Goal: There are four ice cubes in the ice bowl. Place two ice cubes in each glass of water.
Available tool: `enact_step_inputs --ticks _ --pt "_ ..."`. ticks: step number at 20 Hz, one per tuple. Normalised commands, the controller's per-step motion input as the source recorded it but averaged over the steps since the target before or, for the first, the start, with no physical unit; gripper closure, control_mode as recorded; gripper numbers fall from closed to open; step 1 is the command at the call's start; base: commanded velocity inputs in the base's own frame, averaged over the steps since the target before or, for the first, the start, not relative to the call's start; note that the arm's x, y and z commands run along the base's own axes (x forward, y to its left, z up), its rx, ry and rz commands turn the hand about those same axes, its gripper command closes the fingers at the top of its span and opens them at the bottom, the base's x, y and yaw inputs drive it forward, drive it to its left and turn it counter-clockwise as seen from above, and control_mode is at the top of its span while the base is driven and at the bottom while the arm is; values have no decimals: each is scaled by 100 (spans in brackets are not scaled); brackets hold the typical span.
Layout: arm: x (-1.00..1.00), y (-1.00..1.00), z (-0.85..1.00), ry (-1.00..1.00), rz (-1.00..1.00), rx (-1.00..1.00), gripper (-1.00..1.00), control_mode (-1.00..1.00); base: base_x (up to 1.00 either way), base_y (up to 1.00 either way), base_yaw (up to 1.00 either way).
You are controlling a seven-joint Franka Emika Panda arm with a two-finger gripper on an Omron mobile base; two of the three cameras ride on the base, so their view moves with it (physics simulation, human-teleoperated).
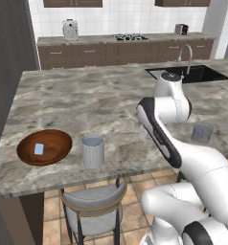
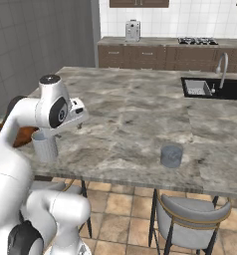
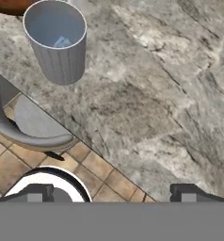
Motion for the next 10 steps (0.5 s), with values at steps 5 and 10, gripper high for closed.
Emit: enact_step_inputs --ticks 5,10 --pt "19 100 0 0 17 -2 -100 -100 0 0 0" --pt "37 100 -3 1 11 -2 -100 -100 0 0 0"
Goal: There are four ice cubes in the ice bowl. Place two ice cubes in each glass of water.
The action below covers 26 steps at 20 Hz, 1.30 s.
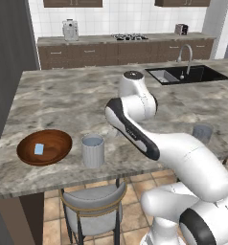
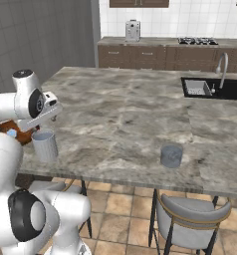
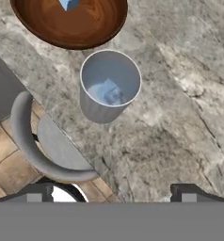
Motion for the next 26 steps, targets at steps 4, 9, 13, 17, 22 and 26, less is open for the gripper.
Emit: enact_step_inputs --ticks 4,9,13,17,22,26 --pt "45 100 -12 5 11 -3 -100 -100 0 0 0" --pt "41 100 -30 1 13 0 -100 -100 0 0 0" --pt "49 100 -35 0 18 0 -100 -100 0 0 0" --pt "51 100 -34 8 20 0 -100 -100 0 0 0" --pt "38 90 -23 29 18 -1 -100 -100 0 0 0" --pt "38 68 -37 29 11 -7 -100 -100 0 0 0"
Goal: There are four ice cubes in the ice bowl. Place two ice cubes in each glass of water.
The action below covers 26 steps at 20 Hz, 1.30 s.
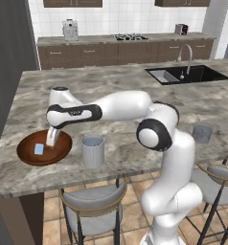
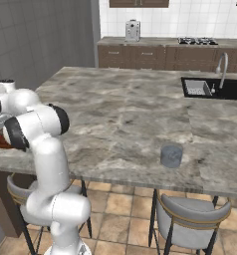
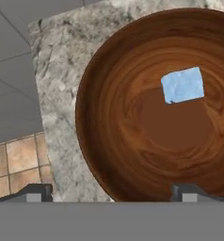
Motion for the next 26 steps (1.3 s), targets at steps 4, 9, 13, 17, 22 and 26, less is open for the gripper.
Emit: enact_step_inputs --ticks 4,9,13,17,22,26 --pt "31 54 -45 18 4 -10 -100 -100 0 0 0" --pt "36 30 -33 4 0 -7 -100 -100 0 0 0" --pt "42 2 -32 0 0 0 -100 -100 0 0 0" --pt "21 0 -49 0 0 0 -100 -100 0 0 0" --pt "17 3 -38 0 0 -1 -100 -100 0 0 0" --pt "21 0 -22 0 0 0 -100 -100 0 0 0"
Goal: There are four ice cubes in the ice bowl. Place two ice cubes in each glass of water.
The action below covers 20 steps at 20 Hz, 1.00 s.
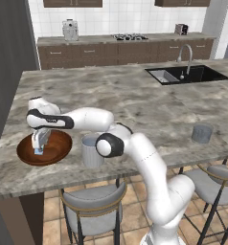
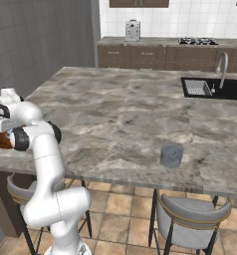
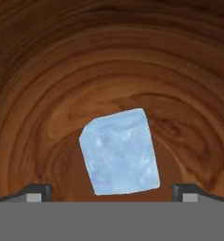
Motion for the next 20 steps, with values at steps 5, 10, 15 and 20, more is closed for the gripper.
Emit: enact_step_inputs --ticks 5,10,15,20 --pt "6 15 -32 0 0 0 -100 -100 0 0 0" --pt "11 24 -14 -3 0 0 -100 -100 0 0 0" --pt "4 1 -4 -4 0 0 100 -100 0 0 0" --pt "-1 -12 0 -10 0 1 100 -100 0 0 0"
